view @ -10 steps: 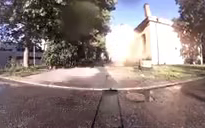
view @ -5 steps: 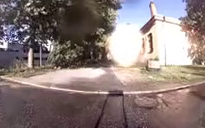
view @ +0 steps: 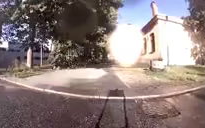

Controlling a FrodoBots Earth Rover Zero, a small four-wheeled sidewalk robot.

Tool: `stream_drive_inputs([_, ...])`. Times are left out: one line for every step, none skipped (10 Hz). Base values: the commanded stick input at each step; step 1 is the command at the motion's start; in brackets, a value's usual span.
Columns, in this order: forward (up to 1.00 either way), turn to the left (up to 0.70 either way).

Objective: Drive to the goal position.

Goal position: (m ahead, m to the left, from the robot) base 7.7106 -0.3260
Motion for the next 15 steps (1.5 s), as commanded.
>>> stream_drive_inputs([0.5,0.0])
stream_drive_inputs([0.5,0.0])
stream_drive_inputs([0.5,0.0])
stream_drive_inputs([0.5,0.0])
stream_drive_inputs([0.5,0.0])
stream_drive_inputs([0.5,0.0])
stream_drive_inputs([0.5,0.0])
stream_drive_inputs([0.5,0.0])
stream_drive_inputs([0.5,0.0])
stream_drive_inputs([0.5,0.0])
stream_drive_inputs([0.5,0.0])
stream_drive_inputs([0.5,0.0])
stream_drive_inputs([0.5,0.0])
stream_drive_inputs([0.5,0.0])
stream_drive_inputs([0.5,0.0])
